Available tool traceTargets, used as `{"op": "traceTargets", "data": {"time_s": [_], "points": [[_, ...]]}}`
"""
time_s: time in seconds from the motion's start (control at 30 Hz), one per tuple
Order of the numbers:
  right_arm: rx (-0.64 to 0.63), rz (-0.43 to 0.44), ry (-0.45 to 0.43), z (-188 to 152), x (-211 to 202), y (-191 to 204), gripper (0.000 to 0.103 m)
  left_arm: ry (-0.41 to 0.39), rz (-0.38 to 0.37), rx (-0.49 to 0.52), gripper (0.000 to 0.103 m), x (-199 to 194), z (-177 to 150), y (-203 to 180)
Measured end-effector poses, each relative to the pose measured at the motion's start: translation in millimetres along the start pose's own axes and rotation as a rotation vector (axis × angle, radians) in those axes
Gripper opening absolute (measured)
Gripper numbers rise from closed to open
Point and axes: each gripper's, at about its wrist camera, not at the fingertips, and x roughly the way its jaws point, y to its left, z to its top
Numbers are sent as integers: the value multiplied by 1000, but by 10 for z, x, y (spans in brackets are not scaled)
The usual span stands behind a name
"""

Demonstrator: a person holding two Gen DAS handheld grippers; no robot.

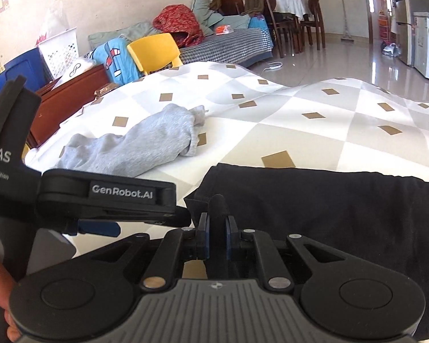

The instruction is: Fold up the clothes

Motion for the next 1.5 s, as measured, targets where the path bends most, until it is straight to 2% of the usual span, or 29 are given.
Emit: {"op": "traceTargets", "data": {"time_s": [0.2,0.33,0.77,0.83,0.97,1.1,1.27,1.5], "points": [[79,-31,-10,50,-47,-238,10,44,-79,-24,103,88,-55,-102],[106,-40,0,29,-51,-316,10,58,-99,-28,103,152,-96,-183],[54,-67,14,-74,-112,-382,11,42,-154,7,101,259,-114,-325],[60,-65,15,-80,-125,-415,16,43,-162,8,100,266,-113,-334],[93,-62,46,-69,-162,-527,32,43,-174,3,98,284,-101,-347],[122,-35,55,-68,-217,-595,39,46,-182,-3,98,301,-90,-359],[125,-70,94,-117,-188,-635,42,49,-186,-29,99,306,-72,-344],[250,-53,80,-164,-90,-807,42,52,-184,-39,99,298,-51,-316]]}}
